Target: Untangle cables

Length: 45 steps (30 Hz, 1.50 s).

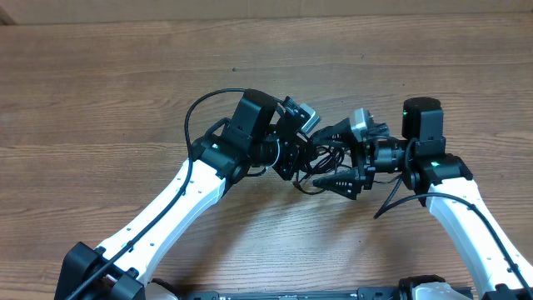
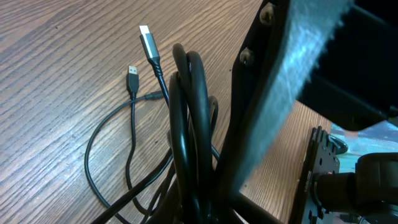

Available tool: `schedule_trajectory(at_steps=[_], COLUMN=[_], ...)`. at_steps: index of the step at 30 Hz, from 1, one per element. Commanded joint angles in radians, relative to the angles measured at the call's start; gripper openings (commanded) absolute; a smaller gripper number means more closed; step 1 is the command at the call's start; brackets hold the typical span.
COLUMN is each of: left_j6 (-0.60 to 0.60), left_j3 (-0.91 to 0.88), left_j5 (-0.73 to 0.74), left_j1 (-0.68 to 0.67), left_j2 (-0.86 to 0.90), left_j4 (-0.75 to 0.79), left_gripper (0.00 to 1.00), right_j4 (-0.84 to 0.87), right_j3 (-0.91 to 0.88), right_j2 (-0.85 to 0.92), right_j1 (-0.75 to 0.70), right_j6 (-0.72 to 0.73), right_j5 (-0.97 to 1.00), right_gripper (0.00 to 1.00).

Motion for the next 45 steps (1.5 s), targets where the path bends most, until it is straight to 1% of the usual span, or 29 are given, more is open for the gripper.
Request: schedule_trajectory(at_steps=[1, 5, 8, 9, 11, 13, 15, 26, 27, 40, 44, 45], left_j6=[0.034, 0.042, 0.048, 0.048, 0.048, 0.049, 0.049, 0.048, 0.048, 0.048, 0.048, 0.048], left_j3=[0.007, 0.007, 0.007, 0.007, 0.007, 0.007, 0.007, 0.007, 0.007, 0.007, 0.007, 0.007], left_j5=[0.058, 0.084, 0.089, 0.089, 0.093, 0.109, 0.114, 0.111, 0.111, 0.102, 0.037, -0.016], left_j1=[-0.007, -0.007, -0.007, -0.007, -0.007, -0.007, -0.007, -0.007, -0.007, -0.006, -0.005, -0.005], left_j2=[-0.002, -0.002, -0.002, -0.002, -0.002, -0.002, -0.002, -0.002, -0.002, -0.002, -0.002, -0.002], left_j4=[0.009, 0.009, 0.01, 0.01, 0.009, 0.013, 0.016, 0.039, 0.039, 0.037, 0.026, 0.016], left_gripper=[0.04, 0.04, 0.04, 0.04, 0.04, 0.04, 0.04, 0.04, 0.04, 0.04, 0.04, 0.04], right_j4=[0.016, 0.024, 0.023, 0.023, 0.023, 0.023, 0.023, 0.02, 0.019, 0.019, 0.019, 0.014], right_j3=[0.008, 0.008, 0.008, 0.008, 0.008, 0.008, 0.008, 0.008, 0.008, 0.008, 0.008, 0.008], right_j2=[0.001, 0.001, 0.001, 0.001, 0.001, 0.001, 0.001, 0.001, 0.001, 0.001, 0.001, 0.001], right_j1=[0.021, 0.022, 0.022, 0.023, 0.023, 0.023, 0.023, 0.023, 0.023, 0.022, 0.02, 0.016], right_j6=[-0.027, -0.027, -0.027, -0.026, -0.026, -0.026, -0.026, -0.026, -0.026, -0.022, -0.014, -0.014], right_j5=[0.008, 0.01, 0.021, 0.023, 0.027, 0.027, 0.027, 0.027, 0.027, 0.04, 0.042, 0.041], right_gripper=[0.98, 0.96, 0.88, 0.84, 0.72, 0.64, 0.51, 0.13, 0.04, 0.04, 0.04, 0.04])
